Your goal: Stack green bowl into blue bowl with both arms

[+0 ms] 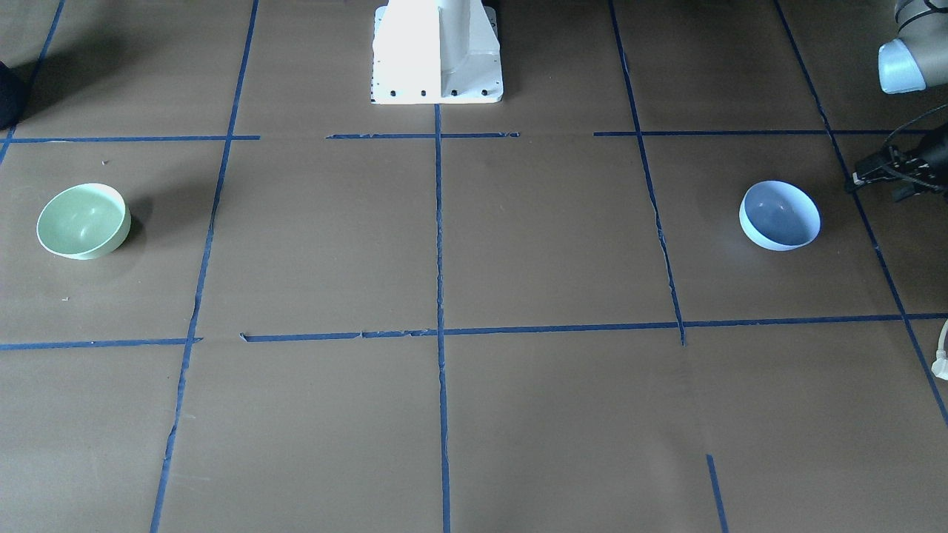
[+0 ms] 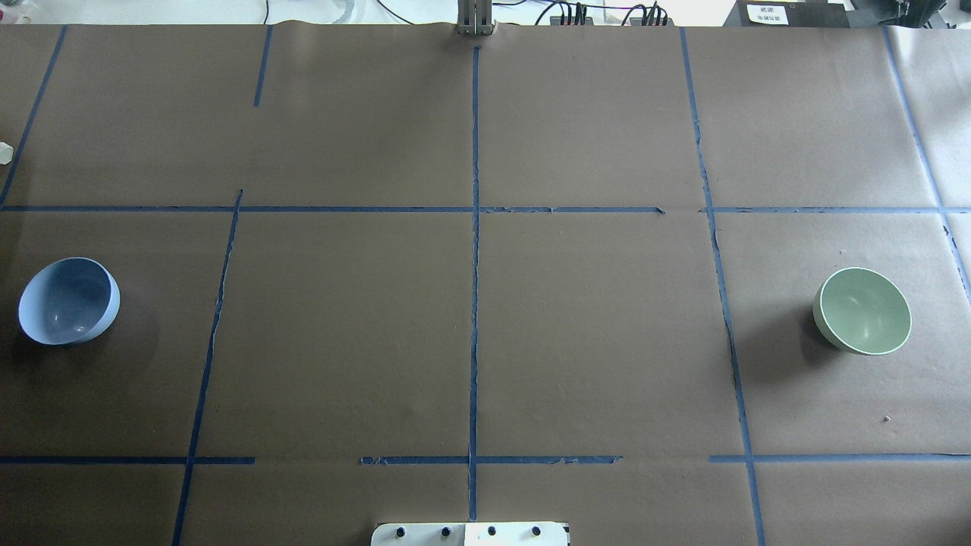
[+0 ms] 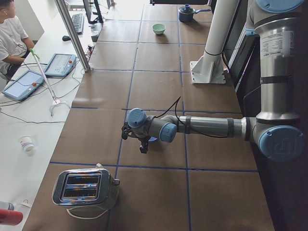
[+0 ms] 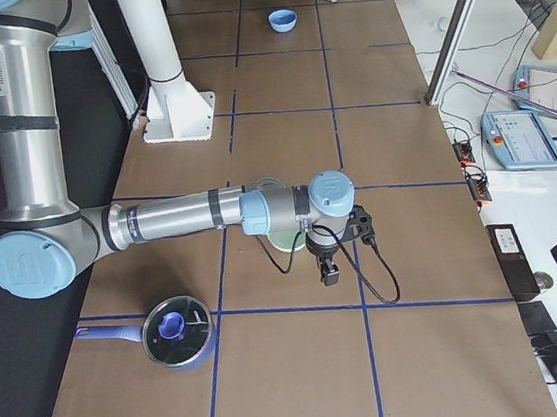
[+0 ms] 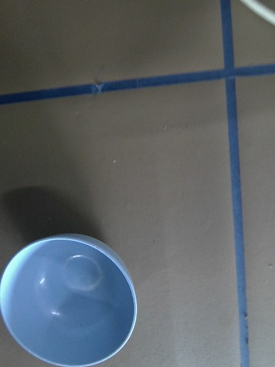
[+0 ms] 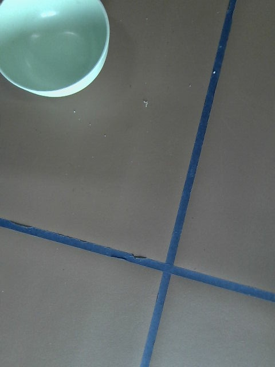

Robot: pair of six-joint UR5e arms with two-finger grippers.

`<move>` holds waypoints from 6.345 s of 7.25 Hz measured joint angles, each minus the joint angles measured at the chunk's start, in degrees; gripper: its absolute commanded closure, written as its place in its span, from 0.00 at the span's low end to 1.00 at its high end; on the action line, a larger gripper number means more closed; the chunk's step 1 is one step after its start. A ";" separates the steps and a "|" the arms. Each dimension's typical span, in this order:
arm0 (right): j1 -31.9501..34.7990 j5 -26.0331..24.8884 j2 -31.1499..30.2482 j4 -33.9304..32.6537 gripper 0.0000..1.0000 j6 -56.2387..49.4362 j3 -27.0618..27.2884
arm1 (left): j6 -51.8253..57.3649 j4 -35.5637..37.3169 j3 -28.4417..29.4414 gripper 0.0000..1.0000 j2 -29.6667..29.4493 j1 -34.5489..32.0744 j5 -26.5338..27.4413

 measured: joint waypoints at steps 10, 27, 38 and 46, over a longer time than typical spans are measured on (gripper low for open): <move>-1.21 0.75 0.85 0.08 0.00 -0.03 -0.50 | -38.05 -11.63 1.54 1.00 -19.44 14.45 0.12; -4.86 4.55 0.18 11.68 0.00 5.80 -2.67 | -64.91 -4.51 -5.07 0.00 -41.17 38.87 38.45; -23.31 -0.15 -5.84 47.22 1.00 40.70 -10.10 | -68.50 -4.48 -6.29 0.00 -41.01 37.59 38.85; -44.55 -12.37 24.53 35.20 1.00 88.32 4.25 | -70.01 -5.05 -12.04 0.00 -40.92 33.28 38.50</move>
